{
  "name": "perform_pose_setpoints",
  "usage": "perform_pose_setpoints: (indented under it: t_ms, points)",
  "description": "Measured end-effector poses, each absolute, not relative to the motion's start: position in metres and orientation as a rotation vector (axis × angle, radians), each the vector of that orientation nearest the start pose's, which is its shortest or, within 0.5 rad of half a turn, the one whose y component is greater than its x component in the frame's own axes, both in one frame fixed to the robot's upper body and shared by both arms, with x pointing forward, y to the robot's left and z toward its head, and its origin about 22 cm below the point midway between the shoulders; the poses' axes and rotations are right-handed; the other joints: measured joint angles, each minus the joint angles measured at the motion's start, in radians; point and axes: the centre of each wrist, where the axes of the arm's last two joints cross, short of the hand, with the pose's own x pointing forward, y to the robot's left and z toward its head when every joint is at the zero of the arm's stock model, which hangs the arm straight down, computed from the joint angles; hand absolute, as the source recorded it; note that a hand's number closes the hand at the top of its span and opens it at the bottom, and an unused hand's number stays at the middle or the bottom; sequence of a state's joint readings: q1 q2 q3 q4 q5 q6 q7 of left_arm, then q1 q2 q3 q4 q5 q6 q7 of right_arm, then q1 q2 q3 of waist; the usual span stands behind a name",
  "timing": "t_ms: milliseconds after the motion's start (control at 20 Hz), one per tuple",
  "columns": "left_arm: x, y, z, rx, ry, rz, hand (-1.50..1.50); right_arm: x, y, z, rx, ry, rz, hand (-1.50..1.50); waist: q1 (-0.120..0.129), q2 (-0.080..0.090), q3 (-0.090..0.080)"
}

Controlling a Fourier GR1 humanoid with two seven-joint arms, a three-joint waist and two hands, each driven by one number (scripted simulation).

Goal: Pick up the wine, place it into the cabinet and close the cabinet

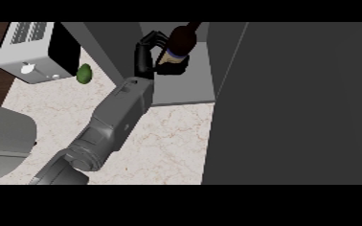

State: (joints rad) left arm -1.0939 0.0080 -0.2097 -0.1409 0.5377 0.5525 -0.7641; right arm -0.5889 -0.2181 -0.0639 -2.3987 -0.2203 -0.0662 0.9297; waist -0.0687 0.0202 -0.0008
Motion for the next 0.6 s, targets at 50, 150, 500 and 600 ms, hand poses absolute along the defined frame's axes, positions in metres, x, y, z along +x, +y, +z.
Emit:
perform_pose_setpoints:
  t_ms: [50,150,500,600]
  points:
    - [0.42,0.109,0.01,0.336,-1.852,0.01,1.5,0.179,-0.207,0.285,0.203,-1.989,0.29,-1.5,-0.004,0.002,0.0]
    - [0.423,0.114,0.013,0.358,-1.842,0.0,1.5,0.179,-0.205,0.284,0.216,-1.987,0.296,-1.5,-0.006,0.003,0.0]
    - [0.427,0.12,0.016,0.405,-1.805,-0.013,1.5,0.178,-0.203,0.287,0.227,-1.998,0.314,-1.5,-0.022,0.008,0.001]
    - [0.427,0.12,0.017,0.428,-1.789,-0.012,1.5,0.178,-0.202,0.286,0.239,-1.998,0.315,-1.5,-0.027,0.01,0.0]
